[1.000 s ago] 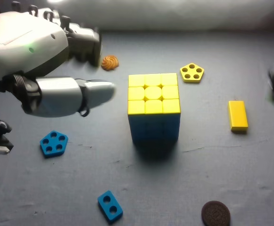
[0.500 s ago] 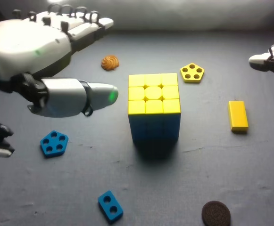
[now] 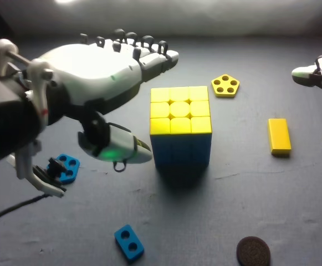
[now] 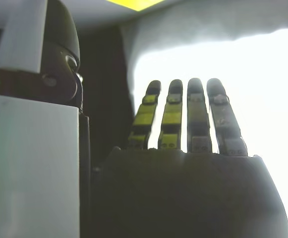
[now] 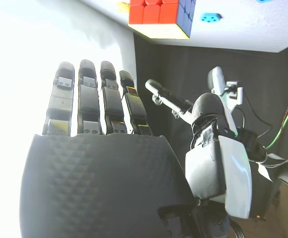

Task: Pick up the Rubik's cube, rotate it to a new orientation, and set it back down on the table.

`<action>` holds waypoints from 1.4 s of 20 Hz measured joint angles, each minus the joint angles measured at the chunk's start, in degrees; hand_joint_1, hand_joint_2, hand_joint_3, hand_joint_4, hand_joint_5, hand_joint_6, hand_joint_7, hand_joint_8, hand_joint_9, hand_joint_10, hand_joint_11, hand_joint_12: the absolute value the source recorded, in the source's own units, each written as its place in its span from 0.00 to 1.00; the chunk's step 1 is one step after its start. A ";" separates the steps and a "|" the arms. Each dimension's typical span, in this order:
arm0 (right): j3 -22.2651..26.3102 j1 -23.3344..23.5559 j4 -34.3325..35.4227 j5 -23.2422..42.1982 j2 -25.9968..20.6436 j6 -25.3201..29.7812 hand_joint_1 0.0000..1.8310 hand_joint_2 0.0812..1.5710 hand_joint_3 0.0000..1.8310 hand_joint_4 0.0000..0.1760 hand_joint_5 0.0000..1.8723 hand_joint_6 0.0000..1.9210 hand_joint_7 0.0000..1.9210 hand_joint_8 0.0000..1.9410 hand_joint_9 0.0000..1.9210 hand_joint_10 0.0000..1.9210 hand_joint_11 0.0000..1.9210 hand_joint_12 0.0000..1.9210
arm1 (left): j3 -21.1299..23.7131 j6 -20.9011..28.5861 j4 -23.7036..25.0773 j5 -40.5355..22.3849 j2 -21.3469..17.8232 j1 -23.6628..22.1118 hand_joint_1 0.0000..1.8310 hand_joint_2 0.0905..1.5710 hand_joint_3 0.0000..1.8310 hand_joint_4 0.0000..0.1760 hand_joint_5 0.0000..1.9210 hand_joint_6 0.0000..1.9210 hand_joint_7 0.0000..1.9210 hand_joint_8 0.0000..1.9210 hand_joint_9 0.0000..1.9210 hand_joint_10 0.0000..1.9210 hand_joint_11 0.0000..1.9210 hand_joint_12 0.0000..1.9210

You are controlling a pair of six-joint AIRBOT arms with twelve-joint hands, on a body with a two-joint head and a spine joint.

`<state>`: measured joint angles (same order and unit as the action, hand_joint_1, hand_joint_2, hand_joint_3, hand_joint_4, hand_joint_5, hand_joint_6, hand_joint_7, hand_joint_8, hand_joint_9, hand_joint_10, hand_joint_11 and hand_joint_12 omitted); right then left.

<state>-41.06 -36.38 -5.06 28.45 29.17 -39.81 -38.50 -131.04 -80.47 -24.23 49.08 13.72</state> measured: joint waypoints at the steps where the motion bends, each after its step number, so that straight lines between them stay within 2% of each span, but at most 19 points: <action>1: 0.00 0.00 -0.02 0.00 0.02 -0.09 0.00 0.78 0.01 0.00 0.02 0.00 0.05 0.00 0.04 0.00 0.00 0.00 | 0.00 -1.22 -1.92 -1.60 0.87 0.00 0.47 0.63 0.00 0.00 0.00 0.00 0.00 0.00 0.00 0.00 0.00 0.00; 5: 0.00 0.00 -0.02 0.00 0.02 -0.13 0.00 0.77 0.00 0.00 0.01 0.00 0.04 0.00 0.03 0.00 0.00 0.00 | 0.00 -5.14 -8.81 -7.52 4.37 -0.02 0.48 0.63 0.00 0.00 0.00 0.00 0.00 0.00 0.00 0.00 0.00 0.00; 7: 0.00 0.00 0.00 0.00 0.02 -0.13 0.00 0.78 0.01 0.00 0.04 0.01 0.06 0.01 0.05 0.01 0.00 0.00 | -0.02 -5.29 -9.62 -9.77 5.33 0.07 0.46 0.63 0.00 0.00 0.00 0.00 0.00 0.00 0.00 0.00 0.00 0.00; 12: 0.00 0.00 0.00 -0.09 0.09 -0.15 0.00 0.78 0.00 0.00 0.03 0.01 0.06 0.01 0.05 0.01 0.00 0.00 | -2.05 -6.08 -13.35 -13.49 8.81 0.87 0.44 0.63 0.00 0.00 0.00 0.00 0.00 0.00 0.00 0.00 0.00 0.00; 18: 0.00 0.00 0.07 0.00 0.09 -0.17 0.00 0.78 0.00 0.00 0.03 0.01 0.06 0.01 0.06 0.01 0.00 0.00 | -5.49 -6.10 -13.73 -14.32 13.81 1.60 0.45 0.64 0.00 0.00 0.00 0.00 0.00 0.00 0.00 0.00 0.00 0.00; 24: 0.00 0.00 0.02 0.00 0.09 -0.17 0.00 0.78 0.00 0.00 0.03 0.01 0.05 0.00 0.04 0.00 0.00 0.00 | -8.98 -6.78 -13.40 -14.47 15.69 1.57 0.47 0.63 0.00 0.00 0.00 0.00 0.00 0.00 0.00 0.00 0.00 0.00; 28: 0.00 0.00 0.07 0.02 0.09 -0.17 0.00 0.77 0.00 0.00 0.03 0.01 0.06 0.00 0.04 0.00 0.00 0.00 | -10.93 -7.08 -13.42 -14.43 16.83 1.57 0.45 0.64 0.00 0.00 0.00 0.00 0.00 0.00 0.00 0.00 0.00 0.00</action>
<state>-41.06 -36.38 -4.99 28.47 29.26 -39.99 -49.43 -138.12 -93.89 -38.65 65.91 15.29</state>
